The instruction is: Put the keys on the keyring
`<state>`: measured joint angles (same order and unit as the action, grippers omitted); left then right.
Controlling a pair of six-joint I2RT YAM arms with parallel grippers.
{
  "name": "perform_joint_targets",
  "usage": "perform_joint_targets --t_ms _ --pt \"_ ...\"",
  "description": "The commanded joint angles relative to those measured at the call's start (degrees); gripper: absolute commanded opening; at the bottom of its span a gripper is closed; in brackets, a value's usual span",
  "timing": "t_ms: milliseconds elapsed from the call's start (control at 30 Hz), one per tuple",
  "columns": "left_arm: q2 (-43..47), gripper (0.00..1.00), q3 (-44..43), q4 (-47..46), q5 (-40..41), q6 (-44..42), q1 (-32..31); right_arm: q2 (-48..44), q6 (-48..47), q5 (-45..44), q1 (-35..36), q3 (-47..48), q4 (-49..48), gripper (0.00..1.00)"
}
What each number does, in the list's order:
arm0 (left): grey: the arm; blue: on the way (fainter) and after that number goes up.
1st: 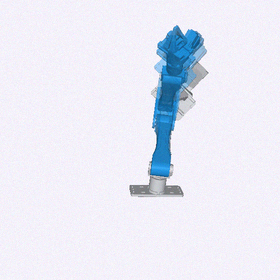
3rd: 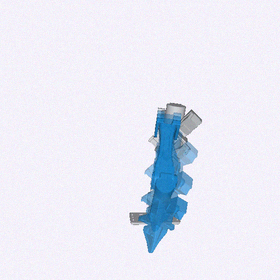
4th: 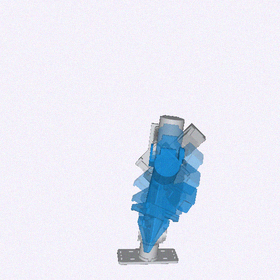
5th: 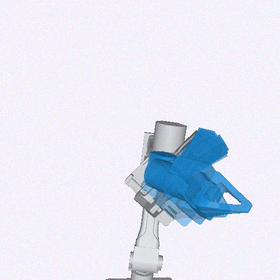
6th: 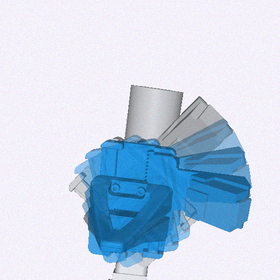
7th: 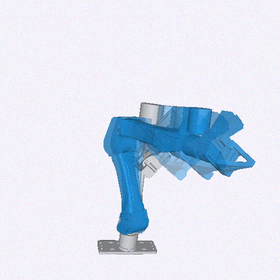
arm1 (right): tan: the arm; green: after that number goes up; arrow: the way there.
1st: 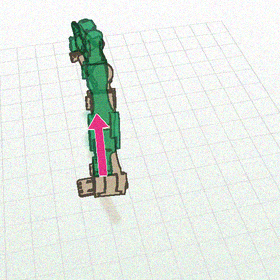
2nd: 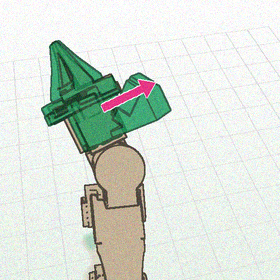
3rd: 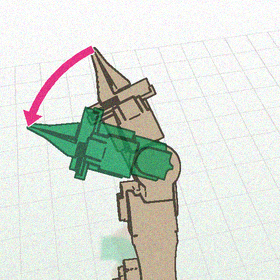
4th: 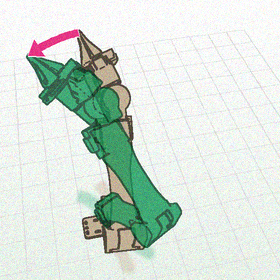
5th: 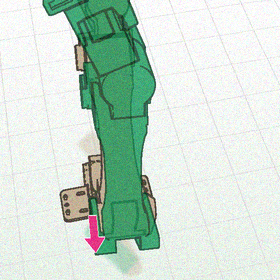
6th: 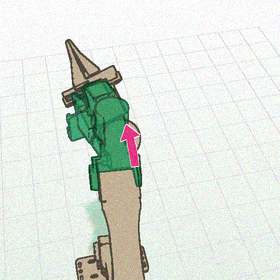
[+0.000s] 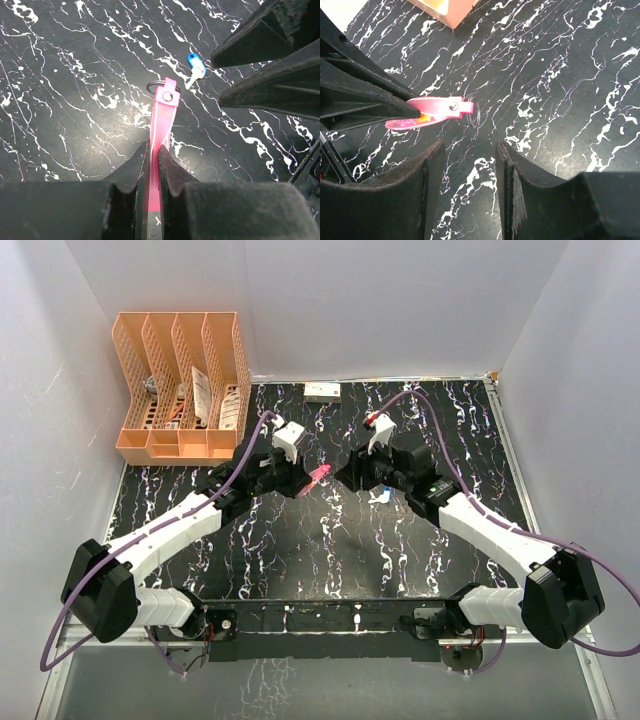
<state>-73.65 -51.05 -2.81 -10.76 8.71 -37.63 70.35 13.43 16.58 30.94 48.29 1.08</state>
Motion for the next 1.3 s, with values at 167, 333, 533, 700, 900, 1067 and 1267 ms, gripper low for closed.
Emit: perform_joint_targets --t_ms 167,333,533,700,900,1067,1267 --pt "1.8 0.0 -1.2 -0.8 -3.9 -0.4 -0.2 0.0 -0.8 -2.8 0.7 3.8 -2.5 0.43" --pt "3.2 0.0 1.2 -3.4 -6.0 -2.3 -0.3 -0.5 1.0 -3.2 0.7 4.3 -2.8 0.43" --pt "4.6 0.0 4.9 -8.6 -10.2 -4.3 -0.3 -1.5 4.0 -8.1 0.6 6.1 -0.9 0.43" --pt "4.4 0.0 5.8 -10.8 -12.9 -5.5 -0.3 -2.9 5.5 -12.2 0.4 6.5 0.8 0.45" --pt "5.5 0.0 7.7 -14.4 -16.7 -7.3 -0.2 -3.3 7.0 -11.7 -0.5 7.9 4.1 0.46" --pt "6.1 0.0 7.9 -14.7 -16.1 -9.0 -0.2 -3.1 8.5 -7.8 -0.6 9.0 6.5 0.46" --pt "6.1 0.0 7.6 -15.1 -15.6 -9.7 -0.2 -4.7 9.1 -8.7 -0.8 7.4 6.4 0.46"
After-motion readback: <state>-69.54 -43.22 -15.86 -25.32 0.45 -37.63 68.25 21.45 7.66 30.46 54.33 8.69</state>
